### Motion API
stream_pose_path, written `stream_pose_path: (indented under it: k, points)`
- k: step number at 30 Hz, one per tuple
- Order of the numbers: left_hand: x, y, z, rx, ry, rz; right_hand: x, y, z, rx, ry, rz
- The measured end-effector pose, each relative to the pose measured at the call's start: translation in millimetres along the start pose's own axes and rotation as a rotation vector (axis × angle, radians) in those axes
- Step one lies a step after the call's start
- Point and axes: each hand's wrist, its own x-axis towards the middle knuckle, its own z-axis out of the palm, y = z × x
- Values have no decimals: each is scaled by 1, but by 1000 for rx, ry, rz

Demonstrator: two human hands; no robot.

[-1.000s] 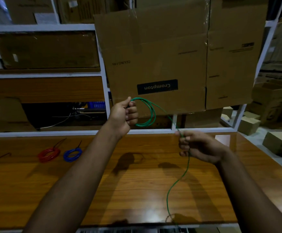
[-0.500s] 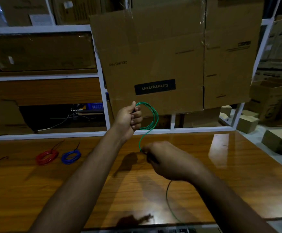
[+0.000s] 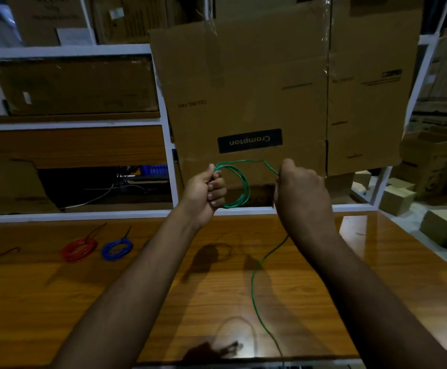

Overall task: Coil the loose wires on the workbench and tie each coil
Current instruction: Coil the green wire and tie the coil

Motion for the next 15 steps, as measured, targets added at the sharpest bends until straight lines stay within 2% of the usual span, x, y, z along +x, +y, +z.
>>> stream_pose_path:
  k: [3,7,11,15]
  points:
    - [1,2,0,-31,1,14,-16,-6,-1,-66,-193,5]
    - [0,1,4,-50,-7,18,-36,-21,4,-91,-397,-124]
    - [-2,-5,6,-9,5,14,-41,-33,3,-138,-433,-280]
    - [-7,-12,11,36,22,-3,-28,-35,3,6,-324,-323]
